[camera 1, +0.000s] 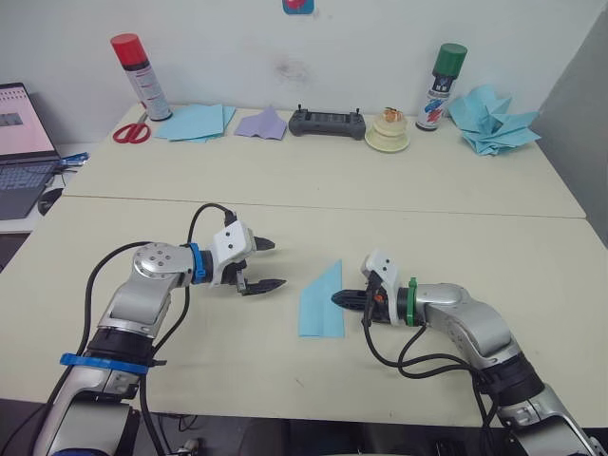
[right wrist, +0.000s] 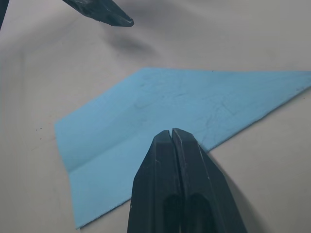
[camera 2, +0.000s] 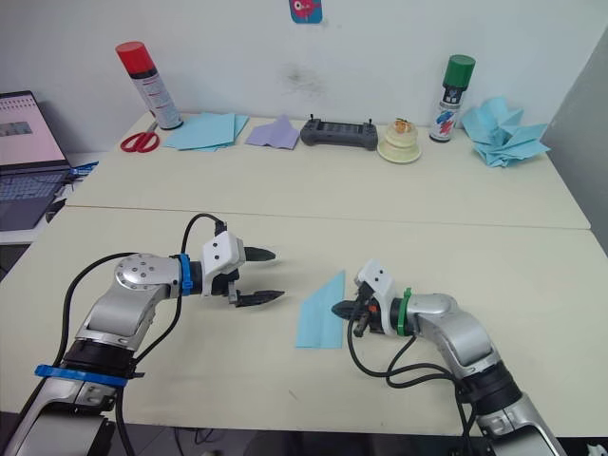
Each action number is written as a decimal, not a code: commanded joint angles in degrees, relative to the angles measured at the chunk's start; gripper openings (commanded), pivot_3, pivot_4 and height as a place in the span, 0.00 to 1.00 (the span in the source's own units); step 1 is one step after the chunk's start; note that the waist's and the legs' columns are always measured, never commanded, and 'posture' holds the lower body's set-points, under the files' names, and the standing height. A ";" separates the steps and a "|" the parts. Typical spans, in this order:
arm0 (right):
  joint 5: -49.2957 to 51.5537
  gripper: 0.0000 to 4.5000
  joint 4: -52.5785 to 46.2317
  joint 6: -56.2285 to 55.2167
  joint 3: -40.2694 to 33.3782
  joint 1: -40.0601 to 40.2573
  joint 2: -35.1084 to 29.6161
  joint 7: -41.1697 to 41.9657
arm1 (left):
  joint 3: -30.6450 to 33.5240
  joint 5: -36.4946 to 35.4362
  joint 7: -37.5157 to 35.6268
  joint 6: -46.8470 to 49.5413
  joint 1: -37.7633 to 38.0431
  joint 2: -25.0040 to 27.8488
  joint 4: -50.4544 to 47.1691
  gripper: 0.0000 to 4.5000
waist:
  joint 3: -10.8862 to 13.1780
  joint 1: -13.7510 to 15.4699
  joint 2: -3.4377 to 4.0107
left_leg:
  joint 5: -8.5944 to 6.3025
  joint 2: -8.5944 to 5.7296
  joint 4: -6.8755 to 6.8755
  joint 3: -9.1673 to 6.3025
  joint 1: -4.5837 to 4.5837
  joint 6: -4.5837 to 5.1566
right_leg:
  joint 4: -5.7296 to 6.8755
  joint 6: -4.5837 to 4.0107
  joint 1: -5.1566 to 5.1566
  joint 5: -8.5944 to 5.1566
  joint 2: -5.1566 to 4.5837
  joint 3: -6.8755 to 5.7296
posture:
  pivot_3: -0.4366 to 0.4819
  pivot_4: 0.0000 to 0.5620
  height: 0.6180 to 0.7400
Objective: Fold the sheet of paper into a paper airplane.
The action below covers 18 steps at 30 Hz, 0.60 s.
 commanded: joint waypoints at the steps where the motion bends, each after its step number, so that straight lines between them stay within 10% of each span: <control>1: 0.90 0.00 -1.66 0.59 -1.16 -0.54 -0.74 0.74 | 0.75 -0.27 -0.29 -1.01 -0.53 0.60 -0.35 0.99 | 0.00 0.00 0.00 | 0.00 0.00 0.00 0.00 0.00 0.00 | 0.00 0.00 0.00 0.00 0.00 0.00 | 0.48 0.27 1.00; 18: 1.24 0.00 -2.64 1.38 -1.02 -1.31 0.10 0.94 | 0.56 -2.68 -8.75 0.81 -3.62 4.60 -0.60 0.99 | 0.00 0.01 0.00 | 0.00 0.00 0.01 0.01 -0.01 0.00 | 0.00 0.00 -0.01 0.00 0.00 0.00 | 0.48 0.27 1.00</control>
